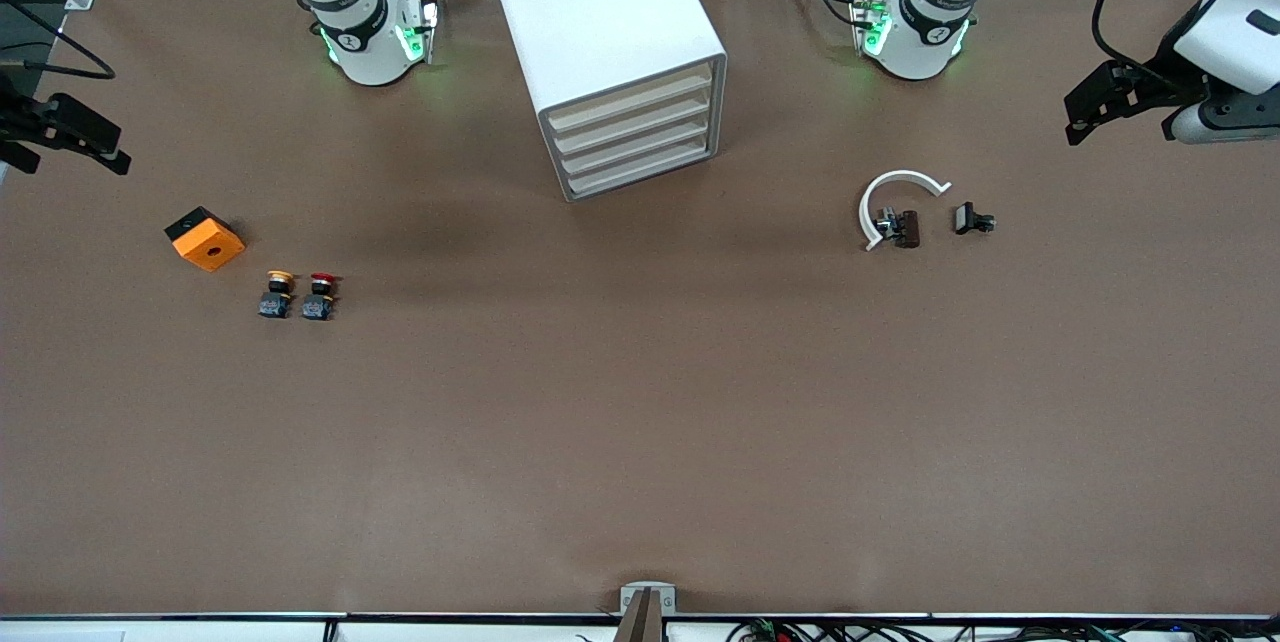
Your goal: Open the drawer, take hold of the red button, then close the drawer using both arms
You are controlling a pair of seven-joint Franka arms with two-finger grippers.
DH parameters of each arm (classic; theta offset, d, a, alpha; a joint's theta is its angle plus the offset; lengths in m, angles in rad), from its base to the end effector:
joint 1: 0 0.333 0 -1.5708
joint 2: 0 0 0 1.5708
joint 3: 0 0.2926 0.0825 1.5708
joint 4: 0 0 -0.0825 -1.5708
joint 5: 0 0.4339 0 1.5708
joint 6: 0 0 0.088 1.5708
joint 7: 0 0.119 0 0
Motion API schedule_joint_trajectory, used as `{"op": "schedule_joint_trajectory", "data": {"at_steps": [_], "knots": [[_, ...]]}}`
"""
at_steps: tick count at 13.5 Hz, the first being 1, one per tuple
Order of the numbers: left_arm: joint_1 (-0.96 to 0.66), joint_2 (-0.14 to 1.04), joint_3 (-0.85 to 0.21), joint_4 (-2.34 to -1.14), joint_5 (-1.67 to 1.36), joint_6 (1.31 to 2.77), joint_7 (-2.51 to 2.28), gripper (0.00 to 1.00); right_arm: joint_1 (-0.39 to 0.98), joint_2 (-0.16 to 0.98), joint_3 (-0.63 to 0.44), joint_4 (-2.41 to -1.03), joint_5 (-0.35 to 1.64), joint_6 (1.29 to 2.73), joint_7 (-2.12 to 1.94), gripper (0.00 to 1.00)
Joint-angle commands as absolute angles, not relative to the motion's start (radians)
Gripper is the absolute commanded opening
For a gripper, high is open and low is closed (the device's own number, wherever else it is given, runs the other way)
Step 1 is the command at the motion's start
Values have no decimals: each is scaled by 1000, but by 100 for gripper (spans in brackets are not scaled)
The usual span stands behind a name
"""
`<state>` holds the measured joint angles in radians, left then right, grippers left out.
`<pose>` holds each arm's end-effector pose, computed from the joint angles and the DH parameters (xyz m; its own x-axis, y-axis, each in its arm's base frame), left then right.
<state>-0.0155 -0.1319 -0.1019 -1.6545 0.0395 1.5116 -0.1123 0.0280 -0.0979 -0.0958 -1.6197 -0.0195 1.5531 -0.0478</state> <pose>0.5559 -0.0640 0.6170 1.0000 -0.0019 -0.0056 -0.0022 -0.9986 -0.0538 0.5730 -0.0437 0.6195 0.9993 -0.0201 0.0303 -0.0205 -0.9997 0.0116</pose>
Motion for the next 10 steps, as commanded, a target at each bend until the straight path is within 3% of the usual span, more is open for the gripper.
{"op": "schedule_joint_trajectory", "data": {"at_steps": [1,10], "knots": [[-17,-158,-94,-1680,23,1506,-84,100,23,-72,-89,-1562,-11,1531,-54,100],[-9,-117,-75,-1626,25,1503,-86,100,15,-72,-91,-1536,-12,1483,-54,100]]}}
